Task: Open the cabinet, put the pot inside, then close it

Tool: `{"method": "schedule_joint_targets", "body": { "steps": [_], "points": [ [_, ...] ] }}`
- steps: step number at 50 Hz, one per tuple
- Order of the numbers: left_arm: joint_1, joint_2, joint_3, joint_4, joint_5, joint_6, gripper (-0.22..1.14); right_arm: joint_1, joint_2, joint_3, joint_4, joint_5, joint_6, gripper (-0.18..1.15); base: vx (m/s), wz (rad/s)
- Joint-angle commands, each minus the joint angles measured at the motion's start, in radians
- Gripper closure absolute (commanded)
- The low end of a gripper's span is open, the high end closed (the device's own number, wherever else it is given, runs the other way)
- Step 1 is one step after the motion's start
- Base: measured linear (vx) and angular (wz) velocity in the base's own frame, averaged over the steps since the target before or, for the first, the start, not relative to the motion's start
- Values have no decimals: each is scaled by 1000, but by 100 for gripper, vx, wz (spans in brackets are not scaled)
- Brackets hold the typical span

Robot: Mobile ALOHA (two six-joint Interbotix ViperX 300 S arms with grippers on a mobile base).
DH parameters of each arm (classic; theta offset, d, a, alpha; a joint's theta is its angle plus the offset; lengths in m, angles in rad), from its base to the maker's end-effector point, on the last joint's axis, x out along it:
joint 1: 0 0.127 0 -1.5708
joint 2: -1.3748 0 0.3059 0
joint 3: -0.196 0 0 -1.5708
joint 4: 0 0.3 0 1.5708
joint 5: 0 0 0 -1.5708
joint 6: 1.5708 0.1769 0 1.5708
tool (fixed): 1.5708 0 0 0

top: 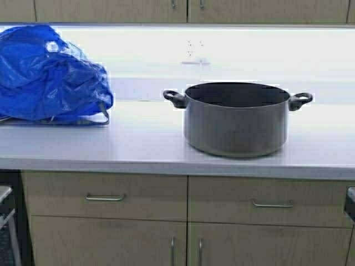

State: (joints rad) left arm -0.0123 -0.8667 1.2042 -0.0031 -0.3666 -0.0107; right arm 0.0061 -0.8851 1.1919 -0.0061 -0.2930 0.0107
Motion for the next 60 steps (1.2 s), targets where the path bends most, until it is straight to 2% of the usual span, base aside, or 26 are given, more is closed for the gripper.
{"method": "schedule_joint_targets", "body": {
  "steps": [1, 27, 32, 35, 37, 40, 41, 42, 43, 45, 47, 48, 53, 60],
  "points": [
    [2, -12, -5, 2, -6, -6, 89, 0, 3, -18, -2, -6, 0, 91, 25, -5],
    [2, 17, -26, 2, -12, -9, 89, 2, -38, -2, -46, -6, 0, 91, 23, 0],
    [-67, -6, -32, 12, -12, -20, 87, 57, -38, -2, -48, -6, 9, 89, 23, 5],
    [-158, -18, -34, 48, -12, -21, 77, 130, -28, -8, -55, -3, 14, 78, 20, 4],
    [-224, -20, -35, 75, -11, -21, 65, 181, -21, -14, -64, 2, 9, 63, 17, 4],
    [-299, -11, -44, 87, -5, -35, 40, 235, -12, -29, -66, 5, 15, 34, 16, 2],
    [-316, -6, -49, 86, -3, -41, 30, 261, -3, -37, -66, 2, 18, 19, 14, 0],
    [-334, 2, -52, 81, 0, -44, 21, 268, 0, -40, -64, 2, 20, 15, 14, 0],
    [-351, 11, -55, 77, 3, -48, 11, 287, 6, -49, -60, 0, 26, 2, 13, -1],
    [-382, 29, -63, 64, 9, -51, -7, 313, 14, -64, -54, -3, 34, -11, 12, 0],
    [-405, 49, -69, 55, 9, -51, -17, 337, 21, -78, -48, -12, 34, -12, 10, 0],
    [-414, 61, -72, 49, 8, -51, -18, 348, 26, -86, -46, -18, 34, -11, 8, 1],
    [-436, 143, -104, 43, -8, -51, -9, 403, 67, -141, -41, -63, 32, -6, 6, 1],
    [-479, 307, -186, 41, -66, -41, -10, 469, 224, -232, -35, -141, 31, -7, 4, 0]
  ]
}}
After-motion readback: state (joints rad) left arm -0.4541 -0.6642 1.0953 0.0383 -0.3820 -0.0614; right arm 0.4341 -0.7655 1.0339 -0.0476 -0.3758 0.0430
